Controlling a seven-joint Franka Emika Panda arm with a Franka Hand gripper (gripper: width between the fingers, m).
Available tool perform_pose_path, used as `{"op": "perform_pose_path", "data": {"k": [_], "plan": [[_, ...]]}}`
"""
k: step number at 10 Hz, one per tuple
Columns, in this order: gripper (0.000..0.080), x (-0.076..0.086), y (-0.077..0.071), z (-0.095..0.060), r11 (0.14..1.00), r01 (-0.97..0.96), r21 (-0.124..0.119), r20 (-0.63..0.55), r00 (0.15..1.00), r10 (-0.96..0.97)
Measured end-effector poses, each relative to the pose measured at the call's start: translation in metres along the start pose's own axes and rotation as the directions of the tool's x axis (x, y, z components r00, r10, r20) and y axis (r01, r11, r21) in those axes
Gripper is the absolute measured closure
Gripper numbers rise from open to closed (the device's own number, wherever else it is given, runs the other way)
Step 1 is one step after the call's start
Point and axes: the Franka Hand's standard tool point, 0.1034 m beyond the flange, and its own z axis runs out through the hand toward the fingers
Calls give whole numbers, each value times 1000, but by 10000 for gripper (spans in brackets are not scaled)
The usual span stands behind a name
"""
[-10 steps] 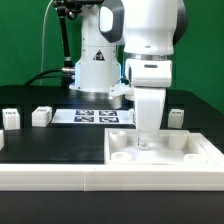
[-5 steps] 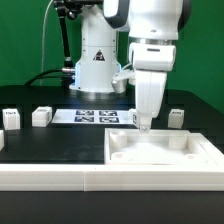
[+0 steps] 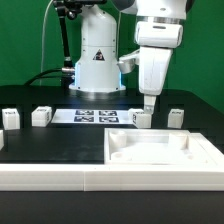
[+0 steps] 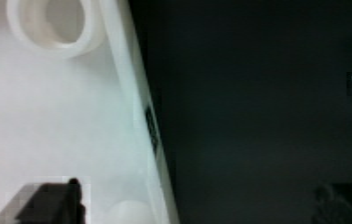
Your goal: Assemble one leg
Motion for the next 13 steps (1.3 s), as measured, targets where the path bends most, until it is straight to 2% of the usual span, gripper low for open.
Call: {"op": "perform_pose_path", "data": {"k": [2,3,4,5,6,8,9,12,13], "plan": [[151,0,-1,0,987,-163,0,-12,987,163],[151,-3,-8,-2,924,-383,1,-58,922,383],[151,0,-17,-3,877,-480,-1,-81,874,478],[151,6,-27,0,790,-612,22,-78,787,612],[151,9,-32,3,742,-670,36,-72,739,670],[151,17,-42,9,587,-806,71,-65,584,809],[151,17,-41,9,560,-825,76,-65,556,829],[151,18,-43,9,386,-917,103,-50,383,923],[151,12,-53,15,205,-971,125,-28,204,979]]}}
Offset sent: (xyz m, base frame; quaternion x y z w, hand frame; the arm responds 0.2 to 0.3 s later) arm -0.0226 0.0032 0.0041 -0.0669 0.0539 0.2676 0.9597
